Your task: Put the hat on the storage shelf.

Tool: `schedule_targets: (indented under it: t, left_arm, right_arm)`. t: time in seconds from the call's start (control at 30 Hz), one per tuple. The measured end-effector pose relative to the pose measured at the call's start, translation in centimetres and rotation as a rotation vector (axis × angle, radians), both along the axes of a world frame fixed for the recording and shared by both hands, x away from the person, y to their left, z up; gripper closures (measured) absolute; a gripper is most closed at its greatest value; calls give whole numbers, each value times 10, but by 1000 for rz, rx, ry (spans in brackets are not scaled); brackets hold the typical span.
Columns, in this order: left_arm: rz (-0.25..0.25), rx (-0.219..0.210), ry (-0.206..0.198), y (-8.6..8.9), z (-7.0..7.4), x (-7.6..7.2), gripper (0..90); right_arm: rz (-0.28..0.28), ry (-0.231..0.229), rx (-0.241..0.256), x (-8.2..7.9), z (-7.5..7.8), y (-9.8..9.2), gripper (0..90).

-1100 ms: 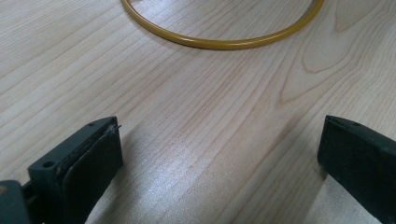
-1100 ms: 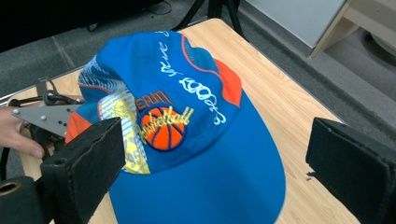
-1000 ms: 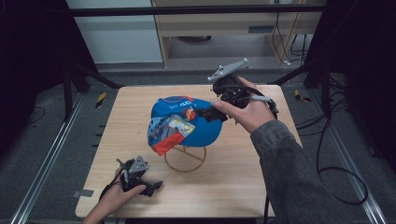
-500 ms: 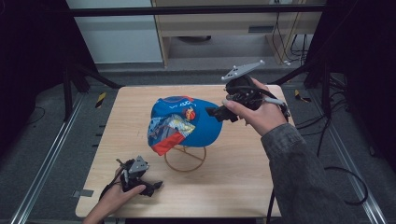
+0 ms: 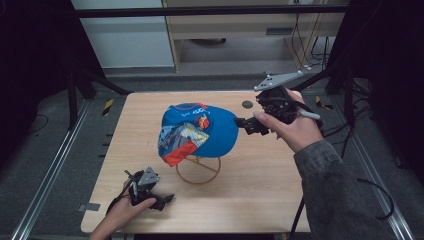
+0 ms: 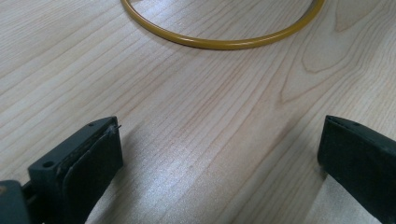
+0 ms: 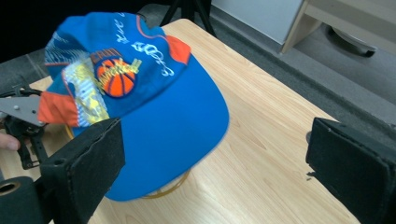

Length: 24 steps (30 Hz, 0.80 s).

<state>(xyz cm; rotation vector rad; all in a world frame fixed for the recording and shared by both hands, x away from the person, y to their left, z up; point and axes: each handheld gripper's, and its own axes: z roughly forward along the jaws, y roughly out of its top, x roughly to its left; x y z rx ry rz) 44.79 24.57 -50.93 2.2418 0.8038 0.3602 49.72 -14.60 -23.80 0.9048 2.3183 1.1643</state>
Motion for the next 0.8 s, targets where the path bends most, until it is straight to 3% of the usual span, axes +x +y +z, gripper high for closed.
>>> schedule_targets:
  t: [0.43, 0.8]
  left_arm:
    - [1, -1, -3, 0, 0, 0, 0]
    - [2, -2, -4, 0, 0, 0, 0]
  right_arm:
    - [-64, 3, 24, -8, -13, -33, 45]
    - [-134, 11, 35, -10, -40, -52, 47]
